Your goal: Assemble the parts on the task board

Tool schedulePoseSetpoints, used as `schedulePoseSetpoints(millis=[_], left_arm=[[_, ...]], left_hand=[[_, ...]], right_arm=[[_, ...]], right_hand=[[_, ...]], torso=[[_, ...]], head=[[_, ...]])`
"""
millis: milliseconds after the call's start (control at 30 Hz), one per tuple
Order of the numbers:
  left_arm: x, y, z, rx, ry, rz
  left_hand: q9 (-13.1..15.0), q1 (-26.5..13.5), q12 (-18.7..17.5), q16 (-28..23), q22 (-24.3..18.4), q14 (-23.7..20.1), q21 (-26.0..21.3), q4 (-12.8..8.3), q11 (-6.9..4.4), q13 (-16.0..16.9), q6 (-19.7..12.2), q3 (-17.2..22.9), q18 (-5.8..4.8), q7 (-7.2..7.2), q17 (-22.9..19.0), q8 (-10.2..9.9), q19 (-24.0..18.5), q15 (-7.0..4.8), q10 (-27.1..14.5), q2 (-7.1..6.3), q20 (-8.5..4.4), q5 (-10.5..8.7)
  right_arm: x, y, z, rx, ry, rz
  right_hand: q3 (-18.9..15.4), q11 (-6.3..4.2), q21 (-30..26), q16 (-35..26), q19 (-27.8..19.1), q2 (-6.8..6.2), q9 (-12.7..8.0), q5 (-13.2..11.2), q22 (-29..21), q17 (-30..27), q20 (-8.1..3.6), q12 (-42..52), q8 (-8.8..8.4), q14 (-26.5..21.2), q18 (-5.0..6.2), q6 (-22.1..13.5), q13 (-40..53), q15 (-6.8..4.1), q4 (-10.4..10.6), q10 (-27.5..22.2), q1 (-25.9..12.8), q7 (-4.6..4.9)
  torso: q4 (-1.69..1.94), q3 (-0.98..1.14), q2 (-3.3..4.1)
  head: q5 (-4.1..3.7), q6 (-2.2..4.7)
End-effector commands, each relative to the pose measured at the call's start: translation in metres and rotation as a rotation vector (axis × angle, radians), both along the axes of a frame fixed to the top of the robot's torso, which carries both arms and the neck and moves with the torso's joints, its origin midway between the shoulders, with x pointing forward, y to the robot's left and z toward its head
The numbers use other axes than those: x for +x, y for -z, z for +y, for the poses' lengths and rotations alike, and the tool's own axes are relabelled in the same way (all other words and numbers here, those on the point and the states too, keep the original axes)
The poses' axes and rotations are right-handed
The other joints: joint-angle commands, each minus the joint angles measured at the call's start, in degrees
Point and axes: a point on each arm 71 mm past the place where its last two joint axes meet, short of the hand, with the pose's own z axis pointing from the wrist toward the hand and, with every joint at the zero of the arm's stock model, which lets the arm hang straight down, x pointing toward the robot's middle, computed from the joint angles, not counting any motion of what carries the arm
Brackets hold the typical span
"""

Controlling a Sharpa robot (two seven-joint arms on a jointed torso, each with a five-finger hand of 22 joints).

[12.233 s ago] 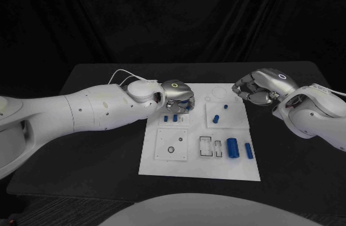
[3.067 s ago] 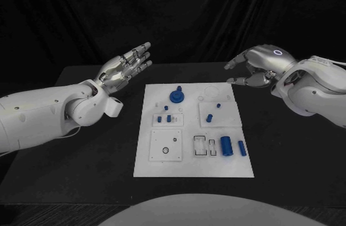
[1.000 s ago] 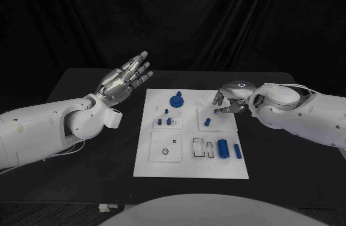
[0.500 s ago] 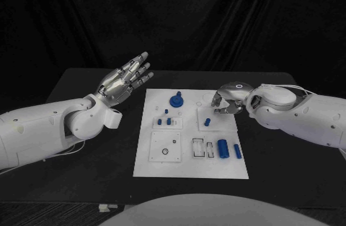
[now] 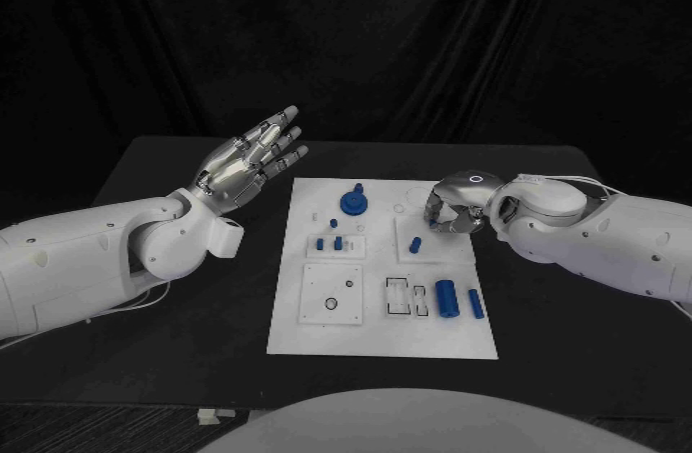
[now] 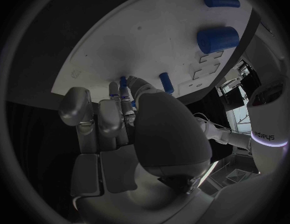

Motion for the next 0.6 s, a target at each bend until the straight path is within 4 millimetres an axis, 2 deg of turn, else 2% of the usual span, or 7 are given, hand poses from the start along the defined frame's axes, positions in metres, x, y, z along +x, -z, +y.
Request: schedulePoseSetpoints(millis=[33,167,300,467,600], left_arm=[[-0.0011,-0.0027,-0.0005,-0.041,0.006,-0.028],[-0.0009,-0.0024,-0.0008,-0.04,0.008,-0.027],[-0.0007,-0.0021,-0.0008,-0.039,0.009,-0.025],[-0.0005,-0.0018,-0.0006,-0.038,0.009,-0.023],[-0.0004,-0.0014,-0.0006,-0.036,0.008,-0.022]], left_hand=[[0.1,0.6,0.2,-0.2,0.1,0.1,0.0,0.0,0.43,0.1,0.4,-0.4,0.48,0.17,-0.1,0.3,0.0,0.54,0.1,-0.05,0.46,0.42],[0.2,1.4,0.4,-0.2,0.5,0.1,0.0,-0.3,0.88,0.1,1.2,-0.5,0.5,0.64,-0.1,0.4,0.0,0.92,0.2,0.27,0.83,1.91],[0.3,2.2,0.6,-0.2,0.8,0.1,0.1,-0.6,1.31,0.2,2.2,-0.6,0.51,1.11,-0.1,0.7,0.1,1.17,0.3,0.62,1.17,3.39],[0.4,2.7,0.7,-0.2,1.2,0.1,0.2,-0.8,1.6,0.2,3.0,-0.6,0.53,1.43,-0.1,1.0,0.2,1.36,0.4,0.84,1.44,4.31],[0.4,3.1,0.8,-0.2,1.5,0.1,0.2,-1.0,1.82,0.3,3.3,-0.6,0.55,1.67,-0.1,1.1,0.3,1.62,0.5,0.98,1.72,4.83]], right_arm=[[-0.0004,0.0034,-0.001,-0.013,0.001,0.017],[-0.0006,0.0047,-0.0017,-0.013,0.002,0.019],[-0.0009,0.0048,-0.0024,-0.009,0.0,0.014],[-0.0012,0.0034,-0.0022,0.005,-0.006,-0.002],[-0.002,0.0008,-0.0015,0.03,-0.012,-0.027]], right_hand=[[0.5,0.1,-0.3,-0.3,-0.3,-0.09,0.1,0.5,7.1,-0.1,0.01,-0.3,0.1,-0.5,0.44,0.2,0.0,0.02,0.0,0.4,0.4,0.08],[1.8,0.09,-0.4,-0.5,-0.4,-0.29,0.3,2.2,7.2,-0.3,-0.02,-0.4,0.13,-0.7,0.45,0.5,0.0,-0.02,-0.9,1.0,1.1,0.33],[2.8,-0.03,-0.5,-0.5,-0.4,-0.39,0.4,2.9,7.2,-0.2,-0.09,-0.4,0.3,-0.7,0.47,1.1,0.1,-0.1,-1.7,1.8,1.6,0.4],[3.9,-0.35,-0.5,-0.7,-0.4,-0.07,0.7,2.7,7.3,-0.4,-0.26,0.0,0.69,-0.8,0.49,2.0,0.2,-0.35,-2.7,3.1,2.3,0.17],[4.9,-0.83,-0.3,-0.8,-0.4,0.6,1.2,1.6,7.4,-0.5,-0.6,0.4,1.2,-0.9,0.47,3.1,0.3,-0.73,-4.1,4.7,3.4,-0.14]], torso=[[0.0,0.0,0.0],[-0.02,-0.01,-0.02],[-0.04,0.0,-0.02],[-0.02,0.01,-0.02],[-0.03,0.01,-0.02]], head=[[0.02,0.0],[0.03,0.0],[0.12,0.0],[0.27,0.0],[0.5,0.0]])
